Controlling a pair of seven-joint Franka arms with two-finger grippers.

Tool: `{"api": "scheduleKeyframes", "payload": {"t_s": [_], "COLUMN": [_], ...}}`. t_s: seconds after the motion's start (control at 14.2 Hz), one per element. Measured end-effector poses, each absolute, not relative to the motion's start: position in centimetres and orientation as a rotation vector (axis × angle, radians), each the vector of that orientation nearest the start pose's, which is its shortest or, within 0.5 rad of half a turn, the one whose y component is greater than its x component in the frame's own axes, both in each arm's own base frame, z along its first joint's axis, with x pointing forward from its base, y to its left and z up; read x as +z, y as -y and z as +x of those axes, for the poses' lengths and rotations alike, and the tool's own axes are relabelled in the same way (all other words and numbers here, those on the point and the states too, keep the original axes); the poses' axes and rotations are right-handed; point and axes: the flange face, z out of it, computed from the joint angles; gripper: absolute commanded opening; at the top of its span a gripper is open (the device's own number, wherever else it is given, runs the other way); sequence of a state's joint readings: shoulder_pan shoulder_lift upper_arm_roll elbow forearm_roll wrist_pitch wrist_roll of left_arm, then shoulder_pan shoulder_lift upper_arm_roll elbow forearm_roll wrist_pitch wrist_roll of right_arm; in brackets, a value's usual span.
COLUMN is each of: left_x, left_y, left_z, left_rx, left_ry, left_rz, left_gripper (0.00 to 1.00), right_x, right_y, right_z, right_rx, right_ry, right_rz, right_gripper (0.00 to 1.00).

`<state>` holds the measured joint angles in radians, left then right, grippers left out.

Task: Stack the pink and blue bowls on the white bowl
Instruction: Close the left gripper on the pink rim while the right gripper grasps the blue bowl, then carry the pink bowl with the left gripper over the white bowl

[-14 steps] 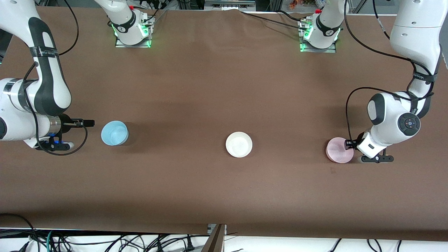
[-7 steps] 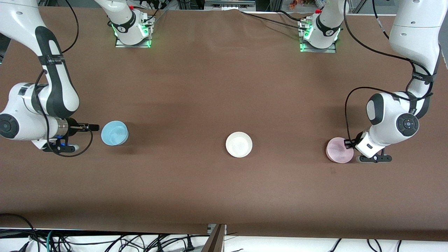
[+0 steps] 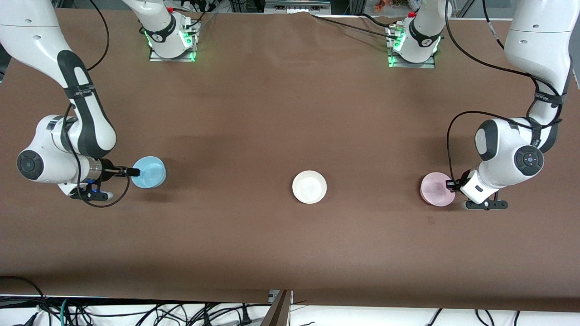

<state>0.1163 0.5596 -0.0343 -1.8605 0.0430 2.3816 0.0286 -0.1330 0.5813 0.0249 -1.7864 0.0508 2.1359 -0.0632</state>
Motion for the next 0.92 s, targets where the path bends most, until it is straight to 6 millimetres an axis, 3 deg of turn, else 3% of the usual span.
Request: {"api": "scheduleKeyframes", "payload": {"t_s": [0.28, 0.56, 0.78, 0.92], "left_x": [23.0, 26.4, 28.2, 28.7], "left_y": [-4.2, -0.6, 3.5, 7.7], "left_z": [64.0, 64.9, 65.3, 65.0], "left_rx": [0.015, 0.016, 0.017, 0.031], "left_ry": [0.019, 0.091, 0.224, 0.338], "left_rz": [-3.142, -3.203, -3.233, -3.254], "left_gripper": [0.0, 0.0, 0.0, 0.0], "right_x": [20.4, 19.7, 19.5, 19.3], "right_y": [7.6, 8.5, 8.5, 8.4], "right_z": [62.3, 62.0, 61.9, 61.8], "right_rx": [0.344, 0.353, 0.355, 0.357], "right_ry": [-0.116, -0.119, -0.133, -0.147], "right_rz": [-2.988, -2.978, -2.963, -2.947], "right_gripper": [1.0, 1.0, 0.91, 0.83]}}
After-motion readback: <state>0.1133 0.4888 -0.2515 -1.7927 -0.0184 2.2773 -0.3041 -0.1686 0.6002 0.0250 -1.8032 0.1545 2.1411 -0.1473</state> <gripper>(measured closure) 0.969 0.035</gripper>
